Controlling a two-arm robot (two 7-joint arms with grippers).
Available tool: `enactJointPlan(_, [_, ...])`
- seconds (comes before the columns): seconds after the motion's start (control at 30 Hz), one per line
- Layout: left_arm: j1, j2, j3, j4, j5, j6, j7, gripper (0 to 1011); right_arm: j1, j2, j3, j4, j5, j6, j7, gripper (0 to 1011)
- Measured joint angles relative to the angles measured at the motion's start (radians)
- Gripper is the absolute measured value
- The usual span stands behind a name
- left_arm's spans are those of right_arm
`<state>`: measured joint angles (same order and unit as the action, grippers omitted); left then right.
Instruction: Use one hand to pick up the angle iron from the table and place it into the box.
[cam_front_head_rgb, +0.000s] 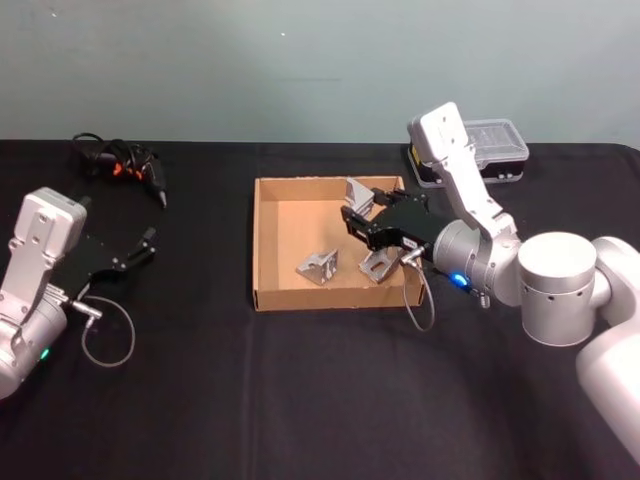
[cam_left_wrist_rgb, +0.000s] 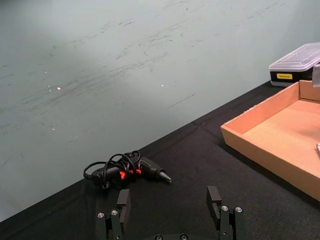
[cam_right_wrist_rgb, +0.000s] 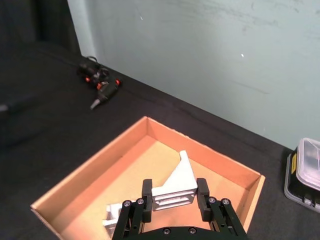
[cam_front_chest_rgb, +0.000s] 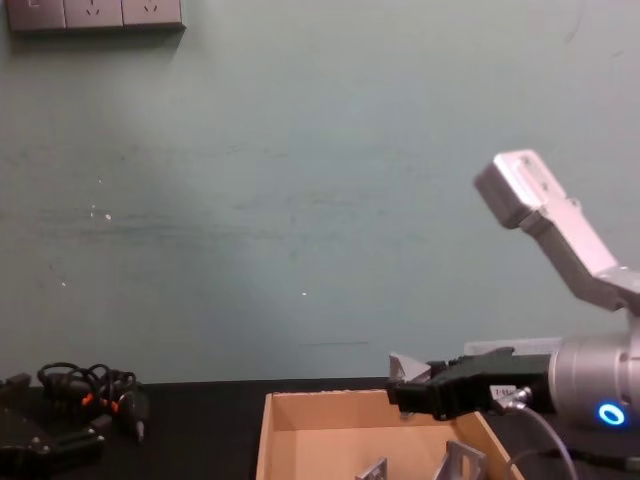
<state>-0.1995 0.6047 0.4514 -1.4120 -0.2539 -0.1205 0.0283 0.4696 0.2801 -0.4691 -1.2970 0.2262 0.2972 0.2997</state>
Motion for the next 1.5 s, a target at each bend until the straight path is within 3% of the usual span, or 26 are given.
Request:
enactJointPlan(0.73, [0.000, 0.000, 0.000, 0.000, 0.000, 0.000, 0.000, 1000, 0.082, -0.075, -0.005, 0.198, -0.093, -0.029, 0.002, 531])
enactJointPlan(1.3, [0.000, 0.000, 0.000, 0.000, 0.000, 0.000, 0.000, 1000, 0.127, -0.124, -0.006, 0.296, -0.142, -0.039, 0.028, 531])
enactJointPlan(1.5, [0.000, 0.000, 0.000, 0.000, 0.000, 0.000, 0.000, 1000, 0.130, -0.131, -0.001, 0.306, -0.157, -0.038, 0.039, 683])
